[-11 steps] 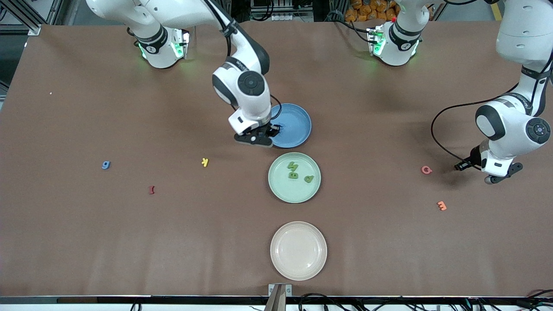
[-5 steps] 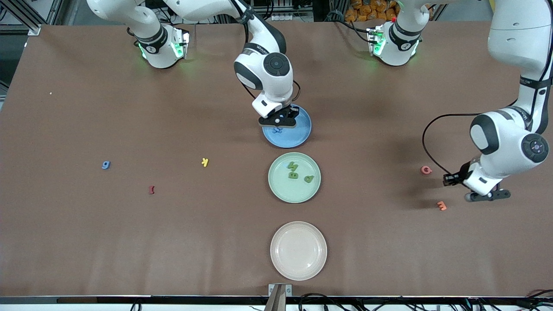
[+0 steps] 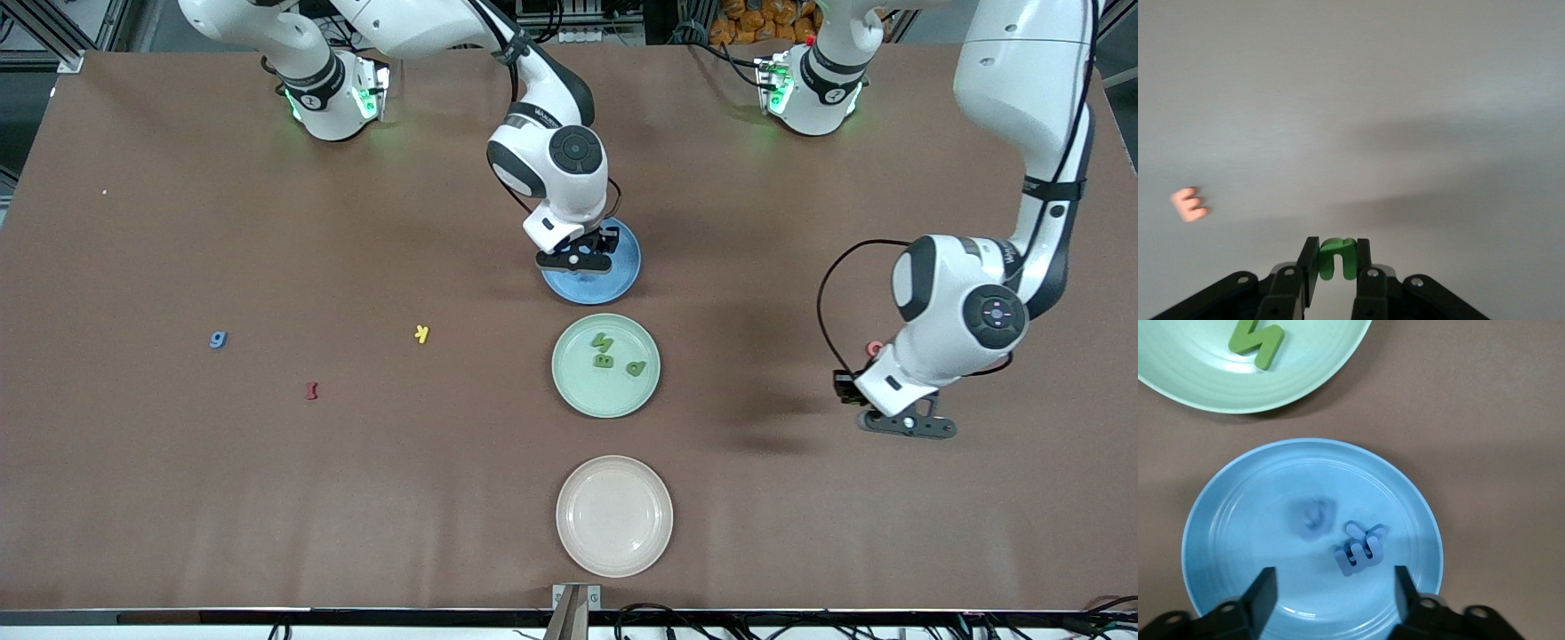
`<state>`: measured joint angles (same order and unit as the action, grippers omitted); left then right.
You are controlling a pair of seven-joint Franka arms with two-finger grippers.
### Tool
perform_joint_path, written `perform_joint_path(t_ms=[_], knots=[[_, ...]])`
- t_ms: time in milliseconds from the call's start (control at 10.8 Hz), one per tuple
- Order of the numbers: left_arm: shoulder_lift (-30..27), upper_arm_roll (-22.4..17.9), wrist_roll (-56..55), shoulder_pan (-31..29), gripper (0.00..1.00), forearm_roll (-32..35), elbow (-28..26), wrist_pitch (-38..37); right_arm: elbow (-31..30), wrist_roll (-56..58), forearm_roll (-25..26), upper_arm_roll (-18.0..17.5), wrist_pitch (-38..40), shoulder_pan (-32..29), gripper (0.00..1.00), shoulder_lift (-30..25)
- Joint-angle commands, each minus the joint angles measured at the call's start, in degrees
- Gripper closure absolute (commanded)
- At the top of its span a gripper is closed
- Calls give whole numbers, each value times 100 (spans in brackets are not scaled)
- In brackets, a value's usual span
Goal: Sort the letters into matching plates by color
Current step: 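Drop the green n on the green plate while the right gripper withdraws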
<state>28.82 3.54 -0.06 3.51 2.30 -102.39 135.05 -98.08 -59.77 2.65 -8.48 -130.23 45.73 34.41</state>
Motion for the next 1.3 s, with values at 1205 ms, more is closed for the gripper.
perform_joint_path(t_ms=[1205], knots=[[685, 1114, -3613, 1898, 100, 131, 721, 504, 175, 2159, 139, 223, 1210, -1899, 0, -768]])
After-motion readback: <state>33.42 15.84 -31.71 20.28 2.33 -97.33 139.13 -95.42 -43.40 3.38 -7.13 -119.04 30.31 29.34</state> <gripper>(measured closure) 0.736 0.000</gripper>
